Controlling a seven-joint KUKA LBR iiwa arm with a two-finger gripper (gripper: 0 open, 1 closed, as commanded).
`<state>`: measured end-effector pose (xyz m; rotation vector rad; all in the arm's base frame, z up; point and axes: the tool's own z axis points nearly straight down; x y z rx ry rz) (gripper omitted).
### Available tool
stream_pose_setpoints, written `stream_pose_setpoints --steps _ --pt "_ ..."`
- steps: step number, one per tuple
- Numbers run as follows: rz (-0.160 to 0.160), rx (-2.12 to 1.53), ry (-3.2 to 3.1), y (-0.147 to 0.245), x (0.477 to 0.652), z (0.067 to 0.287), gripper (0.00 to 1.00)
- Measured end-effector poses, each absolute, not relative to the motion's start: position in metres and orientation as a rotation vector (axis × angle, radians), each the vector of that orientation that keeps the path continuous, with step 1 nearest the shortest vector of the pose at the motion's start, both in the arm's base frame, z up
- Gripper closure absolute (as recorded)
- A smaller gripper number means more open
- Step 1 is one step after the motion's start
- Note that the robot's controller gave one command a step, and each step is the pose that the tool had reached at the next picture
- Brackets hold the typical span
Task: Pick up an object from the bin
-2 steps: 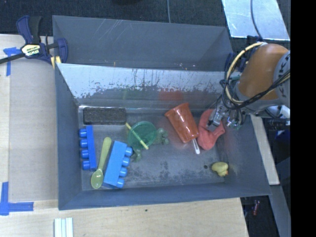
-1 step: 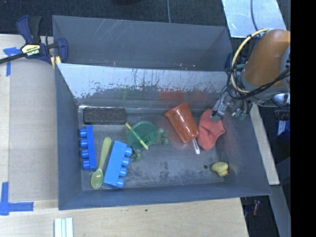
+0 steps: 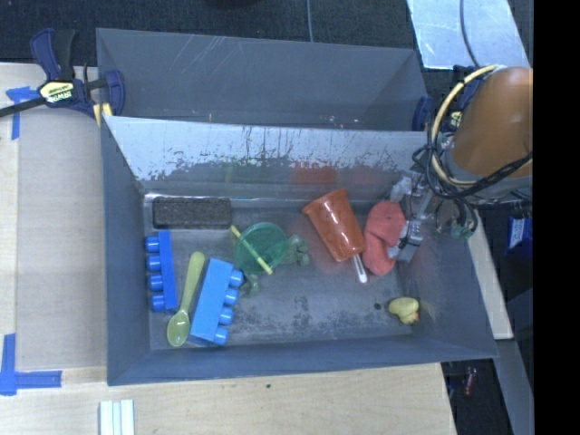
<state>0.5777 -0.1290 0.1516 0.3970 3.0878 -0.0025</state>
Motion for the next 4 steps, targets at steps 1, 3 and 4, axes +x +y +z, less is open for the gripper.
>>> stream_pose_setpoints --steps 1,3,4 --pt "-0.003 0.399 3.085 -0.129 0.579 0.151 0.00" --pt "0.004 0.792 3.009 -0.122 0.571 0.084 0.00" --pt "0.001 0.662 3.030 -0.147 0.594 0.071 1.00"
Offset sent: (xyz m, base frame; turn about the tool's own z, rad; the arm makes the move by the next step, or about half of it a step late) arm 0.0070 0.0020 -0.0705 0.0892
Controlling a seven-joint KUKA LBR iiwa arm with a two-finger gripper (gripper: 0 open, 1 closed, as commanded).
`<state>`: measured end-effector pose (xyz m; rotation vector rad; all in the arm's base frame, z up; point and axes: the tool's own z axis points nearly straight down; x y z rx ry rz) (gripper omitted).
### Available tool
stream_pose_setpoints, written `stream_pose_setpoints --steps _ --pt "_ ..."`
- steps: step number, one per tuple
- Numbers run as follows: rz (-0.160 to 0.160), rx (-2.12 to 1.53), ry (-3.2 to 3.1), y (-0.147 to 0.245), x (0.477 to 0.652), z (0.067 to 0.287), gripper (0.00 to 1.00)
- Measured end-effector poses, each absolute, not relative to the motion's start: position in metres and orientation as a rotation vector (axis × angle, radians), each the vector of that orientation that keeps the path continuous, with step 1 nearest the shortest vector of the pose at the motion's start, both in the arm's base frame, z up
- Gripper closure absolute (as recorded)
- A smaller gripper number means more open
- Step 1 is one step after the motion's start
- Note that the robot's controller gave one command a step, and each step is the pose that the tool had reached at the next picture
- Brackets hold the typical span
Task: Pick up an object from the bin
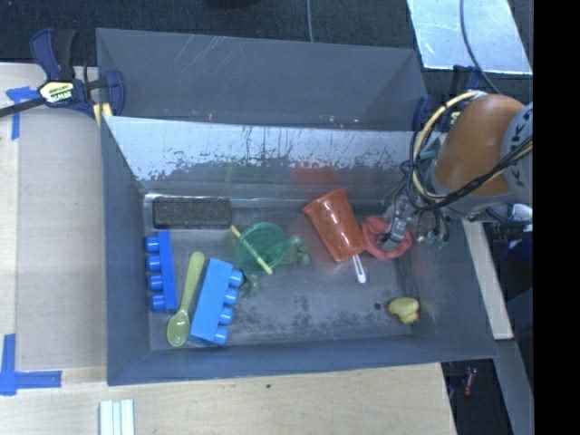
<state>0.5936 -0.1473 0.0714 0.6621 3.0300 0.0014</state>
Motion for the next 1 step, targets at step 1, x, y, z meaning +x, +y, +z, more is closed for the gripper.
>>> stream_pose_setpoints --steps 1 --pt "0.001 0.661 3.030 -0.1473 0.5937 0.0714 1.00"
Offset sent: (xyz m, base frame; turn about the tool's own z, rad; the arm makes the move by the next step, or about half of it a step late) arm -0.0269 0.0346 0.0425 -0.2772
